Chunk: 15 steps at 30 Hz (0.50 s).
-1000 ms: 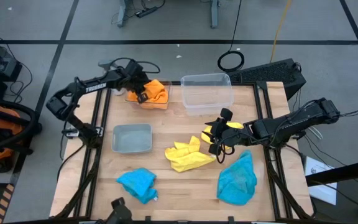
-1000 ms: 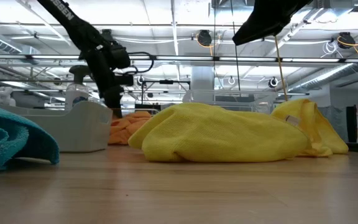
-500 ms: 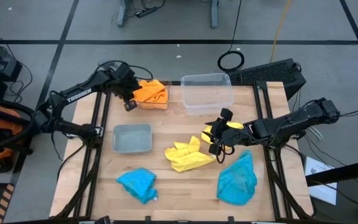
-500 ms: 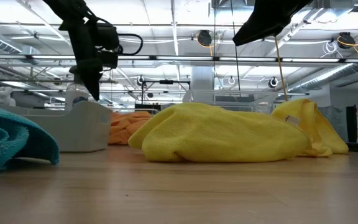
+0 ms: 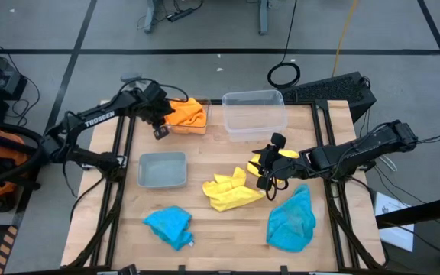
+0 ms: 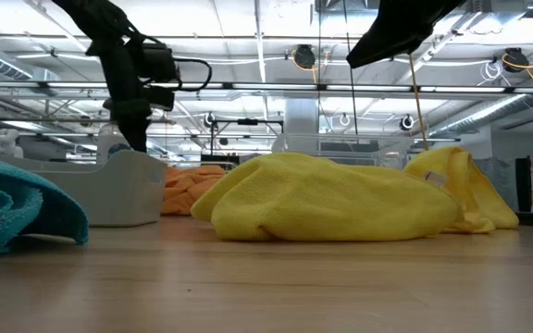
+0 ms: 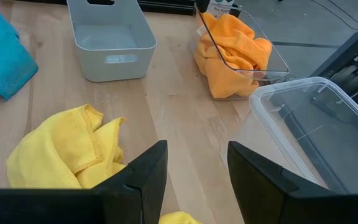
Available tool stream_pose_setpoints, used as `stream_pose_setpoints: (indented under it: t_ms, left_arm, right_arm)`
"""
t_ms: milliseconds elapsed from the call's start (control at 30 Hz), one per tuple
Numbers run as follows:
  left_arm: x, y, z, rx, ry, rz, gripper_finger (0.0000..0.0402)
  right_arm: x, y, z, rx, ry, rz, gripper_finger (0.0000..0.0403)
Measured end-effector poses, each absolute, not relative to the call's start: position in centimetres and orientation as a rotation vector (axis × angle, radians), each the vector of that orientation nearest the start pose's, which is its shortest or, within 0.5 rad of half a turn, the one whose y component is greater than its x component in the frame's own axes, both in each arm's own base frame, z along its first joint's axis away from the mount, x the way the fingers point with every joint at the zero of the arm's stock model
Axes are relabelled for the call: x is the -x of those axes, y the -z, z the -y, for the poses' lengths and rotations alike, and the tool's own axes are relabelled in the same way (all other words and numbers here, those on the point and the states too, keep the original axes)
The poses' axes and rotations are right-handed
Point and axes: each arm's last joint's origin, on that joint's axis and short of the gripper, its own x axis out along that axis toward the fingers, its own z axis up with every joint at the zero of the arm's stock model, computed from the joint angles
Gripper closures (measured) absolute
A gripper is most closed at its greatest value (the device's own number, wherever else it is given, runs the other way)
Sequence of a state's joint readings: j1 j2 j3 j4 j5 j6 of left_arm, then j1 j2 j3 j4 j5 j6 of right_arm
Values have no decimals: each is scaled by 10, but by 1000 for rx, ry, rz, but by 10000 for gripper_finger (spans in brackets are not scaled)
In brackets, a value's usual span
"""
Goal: Sort microfiber towel by color & place in baskets
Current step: Put the left yellow towel into the right transparent bin
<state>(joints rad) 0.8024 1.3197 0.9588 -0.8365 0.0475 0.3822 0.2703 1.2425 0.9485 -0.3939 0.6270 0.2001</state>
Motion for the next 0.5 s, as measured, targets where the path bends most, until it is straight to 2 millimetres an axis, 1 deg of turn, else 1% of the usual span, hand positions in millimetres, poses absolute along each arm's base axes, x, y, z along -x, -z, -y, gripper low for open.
stream_pose_setpoints:
  t_ms: [133,233,333,500]
  left_arm:
    - [-171,-243,-173,162,-452,-1162,387]
    - [-174,-254,-167,134,-461,-1101,387]
    - [-177,-266,-151,102,-435,-1050,387]
    - [-188,-286,-116,68,-281,-892,387]
  right_arm:
    - [-252,-282,-52,107,398,-584,243]
    - [-252,-282,-52,96,396,-588,243]
    - [-254,-278,-54,73,348,-609,243]
    - [-256,-257,-61,53,274,-652,243]
